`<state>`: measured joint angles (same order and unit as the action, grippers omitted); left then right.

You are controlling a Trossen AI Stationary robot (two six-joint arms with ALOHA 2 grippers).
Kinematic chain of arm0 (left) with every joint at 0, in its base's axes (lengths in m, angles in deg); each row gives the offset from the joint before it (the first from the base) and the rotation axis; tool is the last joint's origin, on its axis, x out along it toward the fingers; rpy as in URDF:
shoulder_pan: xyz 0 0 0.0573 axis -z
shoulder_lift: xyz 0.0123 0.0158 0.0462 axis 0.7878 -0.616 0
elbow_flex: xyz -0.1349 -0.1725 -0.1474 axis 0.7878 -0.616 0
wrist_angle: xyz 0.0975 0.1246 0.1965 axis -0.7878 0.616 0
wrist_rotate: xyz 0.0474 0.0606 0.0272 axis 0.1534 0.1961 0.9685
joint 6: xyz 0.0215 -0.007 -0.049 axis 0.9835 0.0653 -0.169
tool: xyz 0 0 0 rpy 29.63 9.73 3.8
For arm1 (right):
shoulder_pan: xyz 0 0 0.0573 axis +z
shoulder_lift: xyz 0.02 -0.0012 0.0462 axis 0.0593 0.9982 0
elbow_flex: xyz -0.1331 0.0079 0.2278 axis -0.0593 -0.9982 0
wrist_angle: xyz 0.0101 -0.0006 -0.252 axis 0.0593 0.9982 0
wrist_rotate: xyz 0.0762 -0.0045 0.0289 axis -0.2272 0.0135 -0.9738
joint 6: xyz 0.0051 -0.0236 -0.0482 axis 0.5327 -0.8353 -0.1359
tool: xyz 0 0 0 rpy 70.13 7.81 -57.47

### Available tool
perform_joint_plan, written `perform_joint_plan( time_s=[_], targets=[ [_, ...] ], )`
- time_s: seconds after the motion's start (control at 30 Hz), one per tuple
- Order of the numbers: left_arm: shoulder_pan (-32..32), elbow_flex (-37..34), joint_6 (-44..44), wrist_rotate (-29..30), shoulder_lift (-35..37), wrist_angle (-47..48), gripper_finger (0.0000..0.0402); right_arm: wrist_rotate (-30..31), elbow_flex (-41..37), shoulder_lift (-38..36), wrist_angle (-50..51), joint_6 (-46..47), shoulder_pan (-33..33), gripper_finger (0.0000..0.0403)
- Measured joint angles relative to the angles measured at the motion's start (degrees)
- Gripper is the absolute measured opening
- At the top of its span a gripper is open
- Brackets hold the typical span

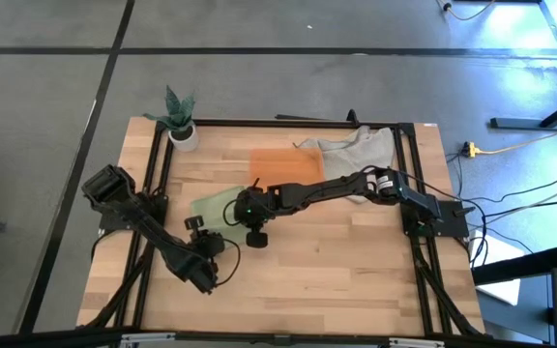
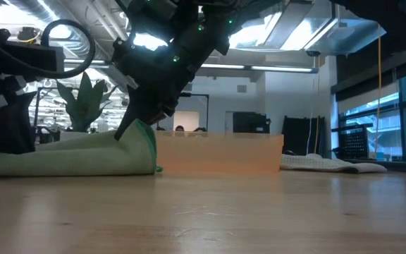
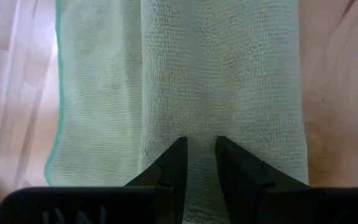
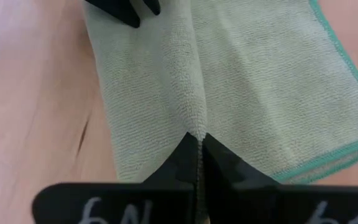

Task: Roll microfiber towels into tight, uniform cylinder then place into a basket
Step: Roll the green microfiber towel

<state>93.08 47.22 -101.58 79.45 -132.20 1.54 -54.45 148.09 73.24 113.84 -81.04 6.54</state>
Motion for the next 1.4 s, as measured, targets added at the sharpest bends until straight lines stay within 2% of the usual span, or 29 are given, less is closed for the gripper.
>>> perform_joint_plan(
  time_s=[0.27,0.67,0.8,0.93,1.1,1.27,1.4],
  targets=[
    [0.00,-2.94,0.05,-0.66,0.09,-5.01,0.0076,0.10,-0.02,0.00,-1.70,-0.21,-0.01,0.0046],
    [0.00,-3.03,0.26,-1.19,0.09,-5.18,0.0073,0.16,-0.01,0.00,-1.83,0.06,-0.15,0.0172],
    [0.00,-3.03,0.16,-1.31,0.07,-5.23,0.0068,0.37,3.25,-0.28,4.84,-2.01,-0.72,0.0202],
    [0.00,-3.05,0.06,-1.45,0.07,-5.28,0.0065,0.70,9.74,-0.55,13.89,-3.52,-1.22,0.0213],
    [0.00,-3.07,-0.03,-1.53,0.05,-5.25,0.0068,0.11,11.80,-0.69,18.11,-7.69,0.71,0.0212],
    [0.06,-3.10,-0.06,-1.58,0.02,-5.28,0.0063,-0.65,8.58,-0.61,17.59,-12.10,2.88,0.0210],
    [0.06,-3.10,-0.06,-1.64,0.00,-5.30,0.0060,-0.52,5.56,-0.55,10.30,-13.03,2.91,0.0210]
  ],
)
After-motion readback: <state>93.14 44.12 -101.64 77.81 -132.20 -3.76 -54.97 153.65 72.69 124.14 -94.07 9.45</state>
